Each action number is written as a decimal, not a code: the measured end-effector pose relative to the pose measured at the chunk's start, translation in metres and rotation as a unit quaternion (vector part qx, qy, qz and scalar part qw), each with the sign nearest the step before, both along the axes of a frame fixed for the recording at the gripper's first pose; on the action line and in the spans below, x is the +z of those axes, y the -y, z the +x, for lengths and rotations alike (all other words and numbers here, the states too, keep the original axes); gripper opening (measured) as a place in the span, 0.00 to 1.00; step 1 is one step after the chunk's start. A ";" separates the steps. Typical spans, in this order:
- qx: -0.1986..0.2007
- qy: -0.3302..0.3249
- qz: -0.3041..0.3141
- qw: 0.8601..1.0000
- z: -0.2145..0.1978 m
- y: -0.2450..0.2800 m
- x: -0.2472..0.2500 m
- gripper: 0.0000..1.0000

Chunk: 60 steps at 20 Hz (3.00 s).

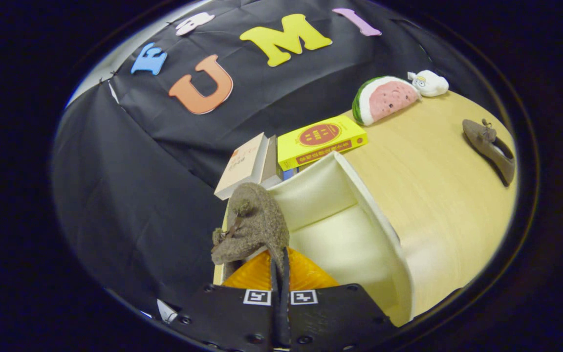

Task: Open the storage box then place both shoes into the box .Put the left shoe in first, then the right shoe, with the right side of both shoes facing outward in a uniform manner.

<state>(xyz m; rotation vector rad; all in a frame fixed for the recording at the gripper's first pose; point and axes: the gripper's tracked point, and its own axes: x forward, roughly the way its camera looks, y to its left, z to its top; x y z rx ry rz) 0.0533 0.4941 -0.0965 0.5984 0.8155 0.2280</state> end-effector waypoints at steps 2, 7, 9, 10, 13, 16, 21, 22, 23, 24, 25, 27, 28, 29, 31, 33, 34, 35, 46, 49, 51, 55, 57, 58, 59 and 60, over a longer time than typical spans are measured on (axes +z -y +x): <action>-0.005 -0.015 -0.005 1.000 -0.003 -0.003 -0.012 0.00; 0.019 -0.023 -0.028 0.999 -0.008 -0.015 -0.025 0.01; 0.039 -0.030 -0.030 0.998 -0.011 -0.022 -0.031 0.07; 0.051 -0.035 -0.032 0.998 -0.015 -0.023 -0.031 0.10; 0.078 -0.026 -0.031 0.996 -0.019 -0.026 -0.029 0.29; 0.107 0.009 -0.019 0.994 -0.023 -0.030 -0.009 0.64; 0.148 0.111 -0.061 0.981 -0.026 -0.008 0.030 0.93; 0.155 0.133 -0.064 0.977 -0.026 0.000 0.040 0.93; 0.162 0.154 -0.065 0.973 -0.027 0.008 0.051 0.95; 0.166 0.177 -0.067 0.968 -0.028 0.020 0.062 0.95; 0.167 0.204 -0.070 0.962 -0.027 0.034 0.074 0.95; 0.162 0.255 -0.082 0.950 -0.026 0.070 0.100 0.95; 0.156 0.274 -0.084 0.945 -0.025 0.089 0.110 0.95; 0.144 0.290 -0.086 0.942 -0.023 0.111 0.118 0.95; 0.136 0.311 -0.089 0.936 -0.022 0.148 0.128 0.95; 0.124 0.327 -0.097 0.932 -0.020 0.190 0.136 0.95; 0.119 0.335 -0.111 0.928 -0.018 0.213 0.137 0.95; 0.115 0.344 -0.125 0.923 -0.019 0.235 0.138 0.95; 0.035 0.291 -0.224 0.929 0.031 0.462 0.078 0.95; 0.036 0.231 -0.246 0.941 0.044 0.497 0.035 0.95; 0.055 0.188 -0.238 0.951 0.047 0.501 0.006 0.95; 0.068 0.124 -0.256 0.956 0.058 0.516 -0.051 0.95; 0.070 0.094 -0.248 0.962 0.060 0.518 -0.071 0.95; 0.073 0.081 -0.238 0.965 0.061 0.517 -0.079 0.95; 0.077 0.070 -0.235 0.966 0.061 0.516 -0.086 0.95; 0.076 0.070 -0.238 0.966 0.065 0.518 -0.090 0.95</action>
